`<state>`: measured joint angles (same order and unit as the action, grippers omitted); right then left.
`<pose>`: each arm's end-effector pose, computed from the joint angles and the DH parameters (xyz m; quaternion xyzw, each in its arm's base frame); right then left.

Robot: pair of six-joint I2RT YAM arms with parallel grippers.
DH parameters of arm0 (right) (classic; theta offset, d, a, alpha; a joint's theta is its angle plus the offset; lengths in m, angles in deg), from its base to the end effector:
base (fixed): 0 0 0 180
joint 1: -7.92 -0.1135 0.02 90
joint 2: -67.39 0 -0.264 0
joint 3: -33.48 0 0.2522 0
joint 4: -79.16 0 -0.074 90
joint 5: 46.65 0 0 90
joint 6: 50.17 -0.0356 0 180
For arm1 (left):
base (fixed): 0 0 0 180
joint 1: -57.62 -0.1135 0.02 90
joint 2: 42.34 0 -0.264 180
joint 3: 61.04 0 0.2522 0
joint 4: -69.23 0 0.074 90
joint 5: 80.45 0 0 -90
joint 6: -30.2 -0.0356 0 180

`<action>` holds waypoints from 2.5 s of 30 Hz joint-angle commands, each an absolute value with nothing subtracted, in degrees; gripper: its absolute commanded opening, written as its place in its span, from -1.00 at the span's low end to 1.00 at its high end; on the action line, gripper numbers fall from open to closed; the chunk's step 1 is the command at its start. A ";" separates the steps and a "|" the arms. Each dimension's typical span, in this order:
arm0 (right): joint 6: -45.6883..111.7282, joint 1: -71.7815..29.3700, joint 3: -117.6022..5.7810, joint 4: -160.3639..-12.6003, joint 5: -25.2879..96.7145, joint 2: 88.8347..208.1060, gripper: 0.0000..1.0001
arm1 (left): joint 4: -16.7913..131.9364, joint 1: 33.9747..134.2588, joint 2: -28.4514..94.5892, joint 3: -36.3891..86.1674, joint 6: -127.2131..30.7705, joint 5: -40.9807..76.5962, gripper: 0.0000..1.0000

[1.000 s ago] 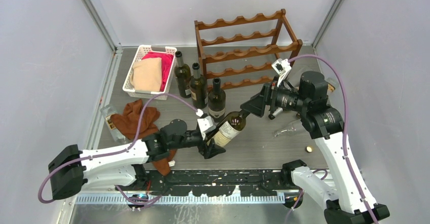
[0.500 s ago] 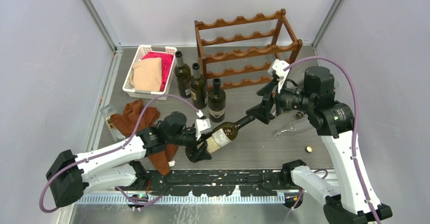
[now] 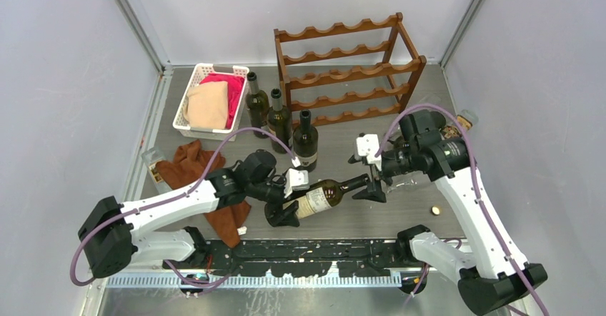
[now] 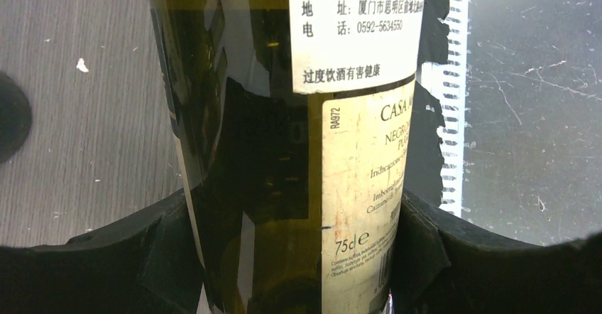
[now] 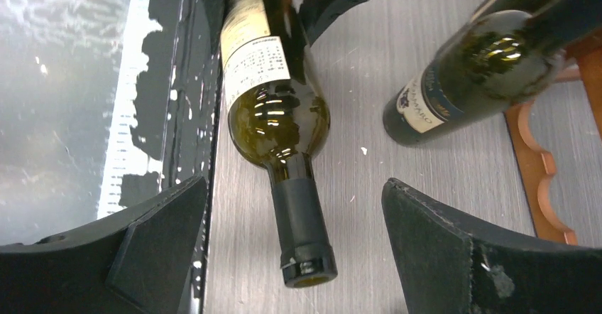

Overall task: Put the wine bottle on the wine rack
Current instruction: Pick up the wine bottle from the center of the board.

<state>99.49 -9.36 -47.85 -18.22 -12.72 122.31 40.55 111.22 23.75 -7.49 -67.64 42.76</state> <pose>0.1310 0.0717 0.3637 -0.6324 0.5763 0.3266 0.4017 0.1251 -0.2025 0.2317 0.5473 0.6900 -0.3936 0.2634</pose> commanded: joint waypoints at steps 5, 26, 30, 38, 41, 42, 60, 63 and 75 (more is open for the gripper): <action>107.06 -18.69 -44.64 -21.75 -3.32 124.32 0.96 | 43.90 111.14 25.84 -1.17 -71.00 49.02 -1.00; 95.67 -33.06 -40.68 -34.16 6.86 129.04 0.98 | 43.27 111.14 27.89 0.80 -71.48 50.41 -1.00; 95.58 -33.94 -40.16 -34.17 8.42 129.39 0.97 | 43.62 111.14 27.66 0.63 -71.49 50.29 -1.00; 95.39 -34.40 -39.03 -35.30 11.18 129.58 0.98 | 44.02 111.14 27.36 0.17 -71.35 50.23 -1.00; 95.22 -34.56 -38.50 -35.65 11.34 129.55 0.99 | 44.13 111.14 27.36 0.18 -71.23 50.27 -1.00; 95.21 -34.65 -38.32 -35.71 11.44 129.55 0.99 | 44.13 111.14 27.28 0.18 -71.23 50.32 -1.00; 92.37 -35.08 -38.28 -36.01 9.34 126.98 -0.93 | 44.75 111.14 28.68 0.25 -68.74 50.36 -0.26; 90.68 -35.01 -38.24 -36.44 9.11 125.66 -0.98 | 46.05 111.14 27.75 -0.92 -68.15 49.51 0.12; 83.79 -34.76 -34.26 -38.52 11.44 118.42 -0.98 | 43.58 111.14 19.02 -4.87 -68.38 43.11 0.99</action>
